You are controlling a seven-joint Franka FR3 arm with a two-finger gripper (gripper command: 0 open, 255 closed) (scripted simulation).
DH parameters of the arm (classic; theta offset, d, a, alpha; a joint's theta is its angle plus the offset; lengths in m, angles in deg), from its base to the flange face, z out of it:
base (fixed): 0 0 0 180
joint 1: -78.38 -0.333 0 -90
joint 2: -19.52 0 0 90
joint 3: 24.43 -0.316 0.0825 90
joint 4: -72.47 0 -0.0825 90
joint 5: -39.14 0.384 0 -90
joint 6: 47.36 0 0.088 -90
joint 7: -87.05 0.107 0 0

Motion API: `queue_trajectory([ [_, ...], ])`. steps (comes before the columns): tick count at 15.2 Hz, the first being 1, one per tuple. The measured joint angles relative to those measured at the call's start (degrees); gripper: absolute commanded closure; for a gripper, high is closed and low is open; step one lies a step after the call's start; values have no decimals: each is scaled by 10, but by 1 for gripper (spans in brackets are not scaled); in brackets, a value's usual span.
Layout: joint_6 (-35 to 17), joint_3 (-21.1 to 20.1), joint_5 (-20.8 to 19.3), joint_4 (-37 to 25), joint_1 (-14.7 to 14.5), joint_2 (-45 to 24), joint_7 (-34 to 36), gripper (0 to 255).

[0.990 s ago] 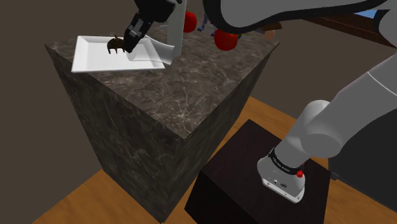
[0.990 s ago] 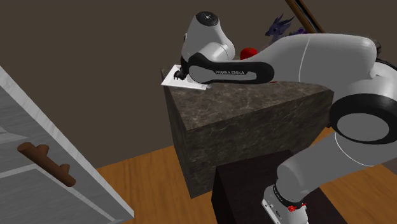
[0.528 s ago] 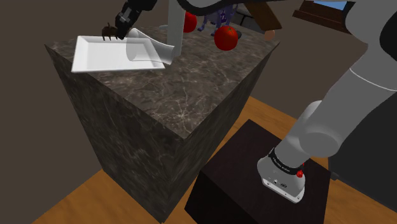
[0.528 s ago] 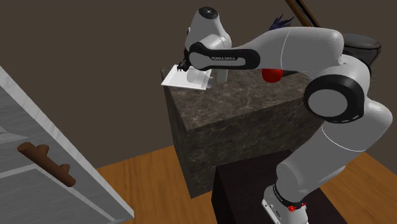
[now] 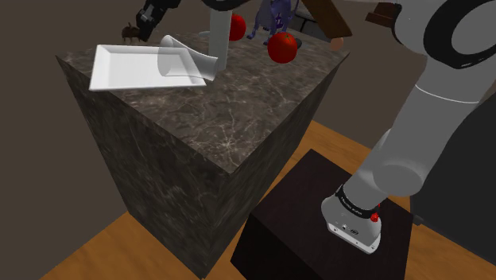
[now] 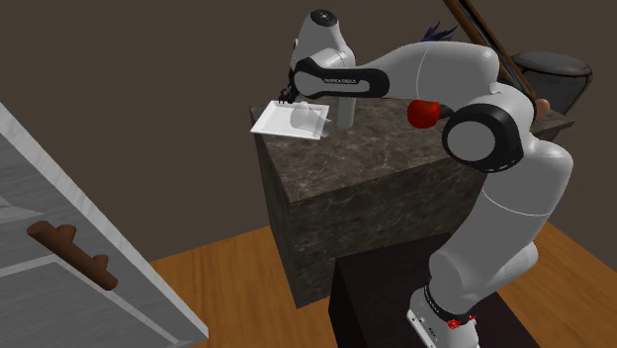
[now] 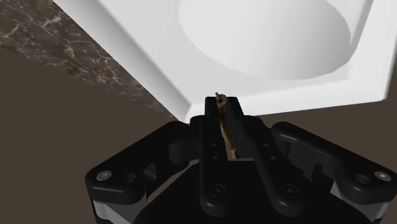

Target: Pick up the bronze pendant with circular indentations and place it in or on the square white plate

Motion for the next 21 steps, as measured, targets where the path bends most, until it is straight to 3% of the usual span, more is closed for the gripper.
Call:
queue_trajectory([
  [10, -74, 5, -15, 64, 1, -9, 14, 255],
  [16, -83, 5, -18, 68, 0, -8, 17, 255],
  [17, -84, 5, -17, 69, 1, -7, 17, 0],
  [21, -85, 5, -18, 70, 1, -7, 17, 0],
])
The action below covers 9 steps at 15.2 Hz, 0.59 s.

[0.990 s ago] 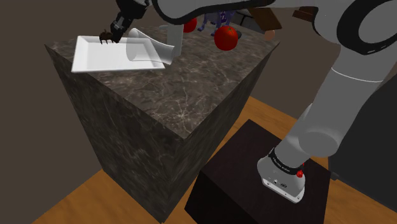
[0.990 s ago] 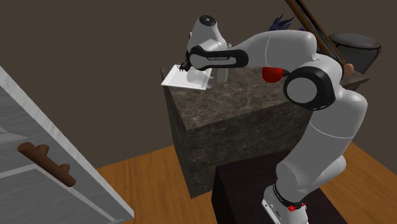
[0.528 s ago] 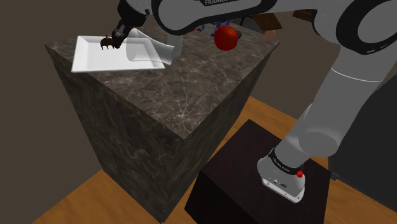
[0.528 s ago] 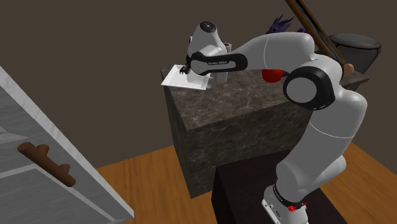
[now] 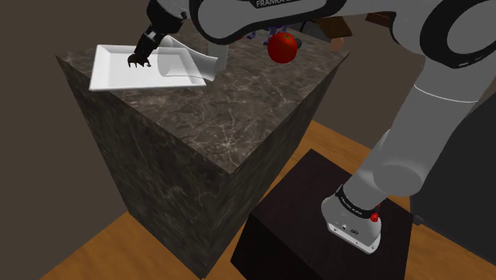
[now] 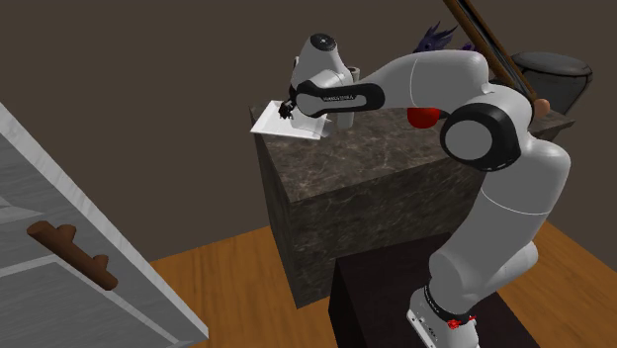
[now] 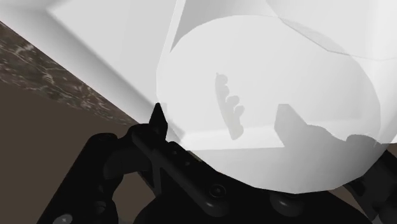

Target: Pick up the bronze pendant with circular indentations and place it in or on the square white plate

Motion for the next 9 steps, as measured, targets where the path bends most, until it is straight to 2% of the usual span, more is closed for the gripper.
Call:
queue_trajectory([
  [2, 2, 0, 0, -2, 0, -1, 0, 0],
  [6, 35, -5, 37, 16, 12, 49, -25, 0],
  [9, 42, -6, 42, 16, 12, 57, -27, 0],
])
